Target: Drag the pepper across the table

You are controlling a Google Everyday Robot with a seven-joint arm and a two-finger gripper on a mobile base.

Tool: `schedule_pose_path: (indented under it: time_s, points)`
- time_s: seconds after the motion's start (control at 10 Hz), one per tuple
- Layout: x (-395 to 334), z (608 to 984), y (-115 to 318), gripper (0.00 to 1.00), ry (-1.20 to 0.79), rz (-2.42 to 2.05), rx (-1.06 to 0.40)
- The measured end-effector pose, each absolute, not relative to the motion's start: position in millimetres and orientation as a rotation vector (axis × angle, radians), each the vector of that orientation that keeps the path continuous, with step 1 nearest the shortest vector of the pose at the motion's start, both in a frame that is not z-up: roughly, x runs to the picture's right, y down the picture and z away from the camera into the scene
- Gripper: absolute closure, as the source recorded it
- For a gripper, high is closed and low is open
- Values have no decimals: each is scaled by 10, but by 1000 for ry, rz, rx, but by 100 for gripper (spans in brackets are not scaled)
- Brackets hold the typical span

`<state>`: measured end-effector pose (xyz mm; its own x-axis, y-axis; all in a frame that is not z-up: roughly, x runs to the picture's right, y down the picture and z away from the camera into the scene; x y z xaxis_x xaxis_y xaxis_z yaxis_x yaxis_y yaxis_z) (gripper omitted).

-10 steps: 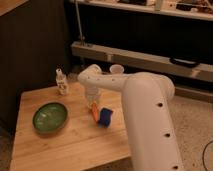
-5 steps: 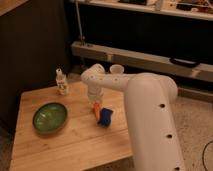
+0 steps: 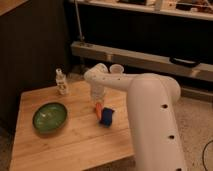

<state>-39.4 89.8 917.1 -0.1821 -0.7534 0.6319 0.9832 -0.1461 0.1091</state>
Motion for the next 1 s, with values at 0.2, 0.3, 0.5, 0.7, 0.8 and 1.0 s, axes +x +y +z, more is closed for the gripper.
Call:
schedule_pose_path:
  time_s: [0.2,0.3,0.5,0.7,0.8,1.0]
  points:
    - [-390,9171,899,68,-601,-1678,-515]
    - [-368,9173,896,68,-601,-1672,-514]
    - [-220,9204,892,68,-597,-1644,-519]
    - [-240,9188,883,68,-597,-1649,-520]
    - [-245,9187,883,68,-598,-1650,-520]
    - [-100,9222,878,68,-593,-1618,-523]
